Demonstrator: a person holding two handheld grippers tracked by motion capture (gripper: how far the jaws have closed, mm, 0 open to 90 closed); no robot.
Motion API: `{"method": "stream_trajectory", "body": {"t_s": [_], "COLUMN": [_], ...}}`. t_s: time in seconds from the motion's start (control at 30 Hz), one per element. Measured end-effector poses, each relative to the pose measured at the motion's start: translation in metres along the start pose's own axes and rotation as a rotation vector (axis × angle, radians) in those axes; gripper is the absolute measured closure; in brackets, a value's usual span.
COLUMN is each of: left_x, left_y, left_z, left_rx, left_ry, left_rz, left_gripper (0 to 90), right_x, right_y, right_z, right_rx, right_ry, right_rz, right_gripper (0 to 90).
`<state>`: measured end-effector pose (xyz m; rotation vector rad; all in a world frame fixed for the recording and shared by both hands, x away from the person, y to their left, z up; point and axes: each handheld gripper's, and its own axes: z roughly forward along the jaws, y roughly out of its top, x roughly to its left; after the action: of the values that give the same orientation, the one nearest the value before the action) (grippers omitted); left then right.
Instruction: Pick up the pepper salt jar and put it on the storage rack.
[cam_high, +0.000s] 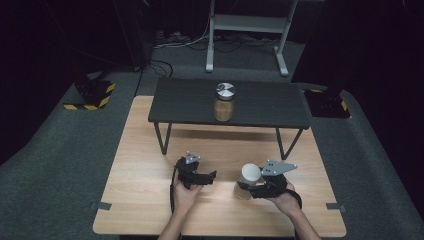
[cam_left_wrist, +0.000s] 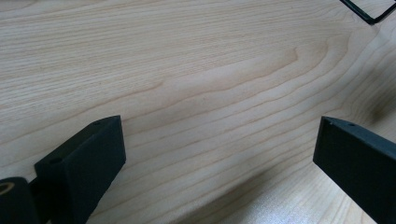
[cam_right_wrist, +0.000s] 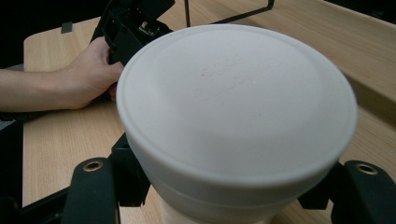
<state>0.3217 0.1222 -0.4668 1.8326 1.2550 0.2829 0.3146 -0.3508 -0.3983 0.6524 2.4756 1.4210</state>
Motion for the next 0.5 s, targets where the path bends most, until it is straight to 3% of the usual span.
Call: {"method": "stream_trajectory", "body": {"t_s": [0.5], "left_x": [0.0005], "left_y": [0.0000], "left_z": [-0.0001], "left_rx": [0.000], "left_ry": [-0.001], "left_rz": [-0.001], "left_gripper": [2.7], "right_x": [-0.0026], "right_y": [0.0062], "right_z": [-0.0082], "right_rx": [0.005], "right_ry": [0.002], "right_rz": [-0.006], "right_gripper": [34.8]}}
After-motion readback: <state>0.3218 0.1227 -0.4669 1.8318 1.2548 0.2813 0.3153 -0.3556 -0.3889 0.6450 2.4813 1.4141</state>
